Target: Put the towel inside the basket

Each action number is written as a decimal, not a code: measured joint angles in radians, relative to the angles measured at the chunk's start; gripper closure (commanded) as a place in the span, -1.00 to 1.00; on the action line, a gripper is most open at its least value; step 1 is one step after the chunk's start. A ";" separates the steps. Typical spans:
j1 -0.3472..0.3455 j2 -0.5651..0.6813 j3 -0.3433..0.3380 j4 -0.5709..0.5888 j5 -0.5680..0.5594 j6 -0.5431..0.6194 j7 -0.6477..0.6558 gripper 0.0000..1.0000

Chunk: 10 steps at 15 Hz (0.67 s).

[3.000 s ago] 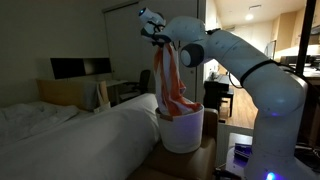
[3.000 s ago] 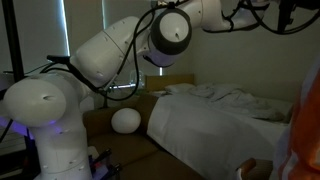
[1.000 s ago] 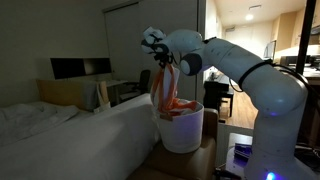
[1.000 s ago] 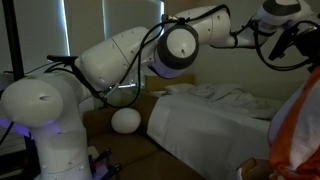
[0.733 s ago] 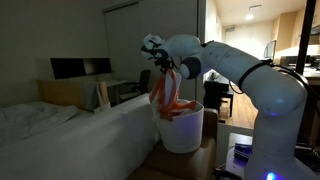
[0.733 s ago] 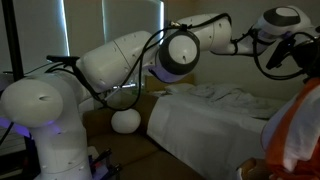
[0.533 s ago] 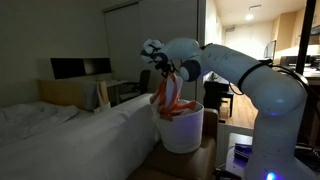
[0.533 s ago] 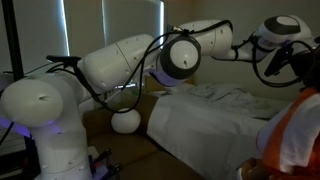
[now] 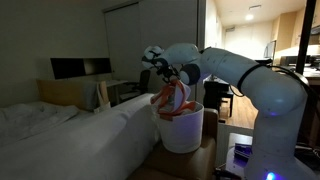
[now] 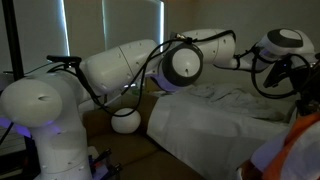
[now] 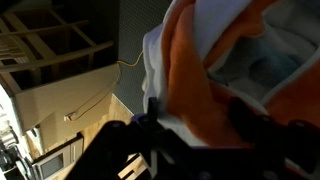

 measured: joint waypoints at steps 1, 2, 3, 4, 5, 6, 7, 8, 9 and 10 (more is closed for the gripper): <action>-0.001 0.003 0.000 0.000 0.000 -0.003 0.002 -1.00; -0.002 0.006 0.000 0.000 0.000 -0.005 0.004 -1.00; -0.002 0.008 0.000 0.000 0.000 -0.006 0.007 -1.00; -0.002 0.010 0.000 0.000 0.000 -0.006 0.007 -1.00; -0.002 0.011 0.000 0.000 0.000 -0.006 0.008 -1.00; -0.003 0.012 0.000 0.000 0.000 -0.006 0.008 -1.00; -0.003 0.013 -0.001 0.000 0.000 -0.006 0.008 -1.00; -0.003 0.014 -0.001 0.000 0.000 -0.006 0.008 -1.00; -0.003 0.015 -0.002 0.000 0.000 -0.006 0.008 -1.00; -0.003 0.015 -0.003 0.000 0.000 -0.006 0.008 -1.00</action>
